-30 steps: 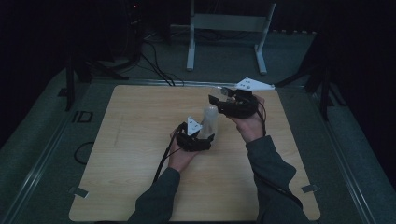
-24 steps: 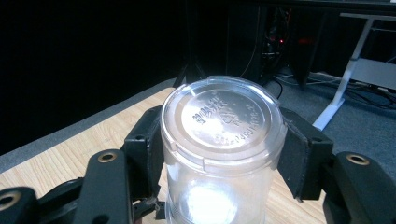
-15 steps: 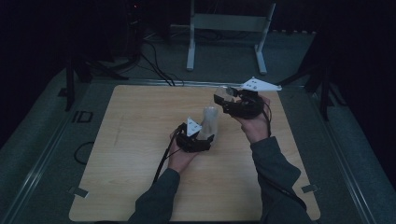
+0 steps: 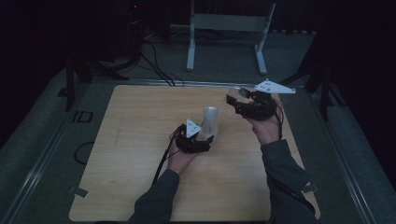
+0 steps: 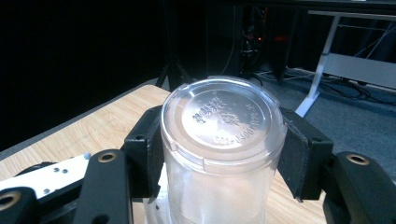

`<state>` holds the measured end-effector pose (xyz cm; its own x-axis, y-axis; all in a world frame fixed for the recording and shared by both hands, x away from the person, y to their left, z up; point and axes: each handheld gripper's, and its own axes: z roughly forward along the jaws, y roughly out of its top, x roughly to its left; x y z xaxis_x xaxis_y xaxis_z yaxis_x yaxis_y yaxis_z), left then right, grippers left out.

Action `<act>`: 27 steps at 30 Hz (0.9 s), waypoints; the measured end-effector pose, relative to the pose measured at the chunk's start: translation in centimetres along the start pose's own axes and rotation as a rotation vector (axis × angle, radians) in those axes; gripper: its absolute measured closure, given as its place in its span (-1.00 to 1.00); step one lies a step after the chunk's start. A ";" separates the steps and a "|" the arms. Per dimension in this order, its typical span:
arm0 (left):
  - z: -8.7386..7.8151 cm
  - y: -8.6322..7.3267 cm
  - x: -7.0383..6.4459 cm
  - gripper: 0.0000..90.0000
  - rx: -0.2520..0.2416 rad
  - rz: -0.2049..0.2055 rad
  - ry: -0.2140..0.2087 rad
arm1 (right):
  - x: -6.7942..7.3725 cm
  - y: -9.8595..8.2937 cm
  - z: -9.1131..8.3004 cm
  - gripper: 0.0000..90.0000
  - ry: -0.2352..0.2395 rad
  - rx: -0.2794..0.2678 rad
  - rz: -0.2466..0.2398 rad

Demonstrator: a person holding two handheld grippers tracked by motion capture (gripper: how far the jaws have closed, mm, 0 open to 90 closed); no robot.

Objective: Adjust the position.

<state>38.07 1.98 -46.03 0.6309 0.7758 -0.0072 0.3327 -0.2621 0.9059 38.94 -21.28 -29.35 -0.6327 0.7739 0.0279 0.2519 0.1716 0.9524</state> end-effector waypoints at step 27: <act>-1.3 -0.3 -0.9 -0.54 -0.023 0.026 -0.006 | -1.6 -3.8 -1.8 -0.12 -0.051 0.036 0.048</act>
<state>36.54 2.09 -45.74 0.6433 0.7655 0.0139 0.3003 -0.2689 0.9152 37.65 -24.24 -32.44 -0.5816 0.8115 0.0567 0.3076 0.1549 0.9388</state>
